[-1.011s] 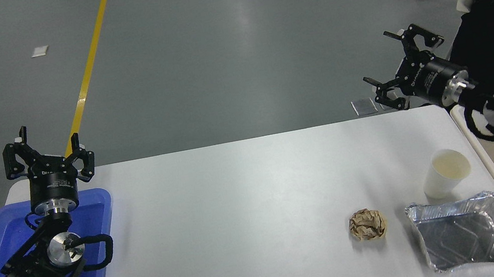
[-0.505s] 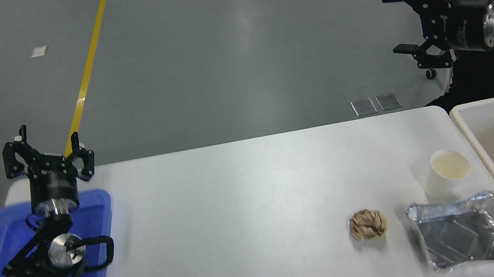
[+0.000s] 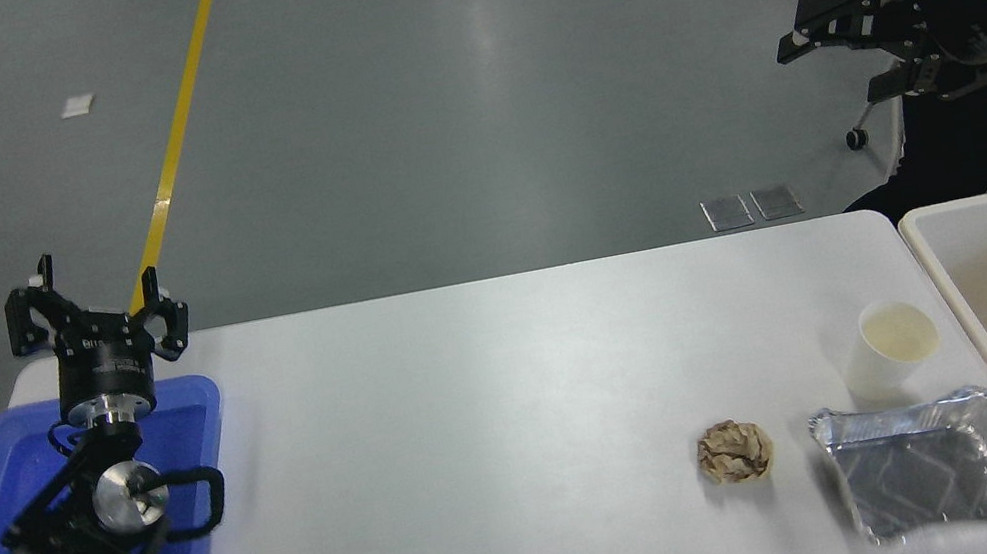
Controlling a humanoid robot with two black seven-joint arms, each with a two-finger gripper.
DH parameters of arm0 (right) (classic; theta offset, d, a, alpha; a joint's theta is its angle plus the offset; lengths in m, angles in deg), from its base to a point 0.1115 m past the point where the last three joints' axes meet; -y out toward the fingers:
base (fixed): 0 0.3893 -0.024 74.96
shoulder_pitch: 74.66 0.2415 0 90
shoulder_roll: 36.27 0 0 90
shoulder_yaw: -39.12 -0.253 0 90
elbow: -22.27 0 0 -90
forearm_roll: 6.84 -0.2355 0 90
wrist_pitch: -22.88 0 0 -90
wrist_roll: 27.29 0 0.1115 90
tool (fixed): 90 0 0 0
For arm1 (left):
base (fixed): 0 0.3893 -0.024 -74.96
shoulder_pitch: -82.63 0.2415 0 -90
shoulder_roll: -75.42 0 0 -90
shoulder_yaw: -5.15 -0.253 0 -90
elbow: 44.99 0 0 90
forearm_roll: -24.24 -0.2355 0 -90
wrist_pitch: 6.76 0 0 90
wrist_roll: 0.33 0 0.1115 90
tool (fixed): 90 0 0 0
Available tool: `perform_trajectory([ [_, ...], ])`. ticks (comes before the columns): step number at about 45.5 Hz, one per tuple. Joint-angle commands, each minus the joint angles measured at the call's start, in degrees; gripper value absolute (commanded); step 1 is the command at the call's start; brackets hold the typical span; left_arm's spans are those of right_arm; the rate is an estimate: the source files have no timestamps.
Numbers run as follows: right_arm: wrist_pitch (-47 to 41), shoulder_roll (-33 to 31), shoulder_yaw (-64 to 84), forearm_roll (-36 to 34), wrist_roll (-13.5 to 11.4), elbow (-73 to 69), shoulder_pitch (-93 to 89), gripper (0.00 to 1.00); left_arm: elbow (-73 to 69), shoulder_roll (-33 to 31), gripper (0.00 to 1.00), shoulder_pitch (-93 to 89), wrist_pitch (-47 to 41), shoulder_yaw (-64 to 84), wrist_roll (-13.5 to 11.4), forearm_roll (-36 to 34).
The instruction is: Pick up paper cup place in dustbin
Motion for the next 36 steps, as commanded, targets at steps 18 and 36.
perform_trajectory([
  [18,-3.5,12.9,21.9,-4.8,-0.1,-10.4,8.9,1.00,0.0,0.0,0.99,0.0,-0.1,0.1,0.0,0.1],
  [36,-6.0,5.8,29.4,-5.2,-0.1,-18.6,14.2,1.00,0.0,0.0,0.99,0.0,-0.1,0.1,0.0,0.0],
])
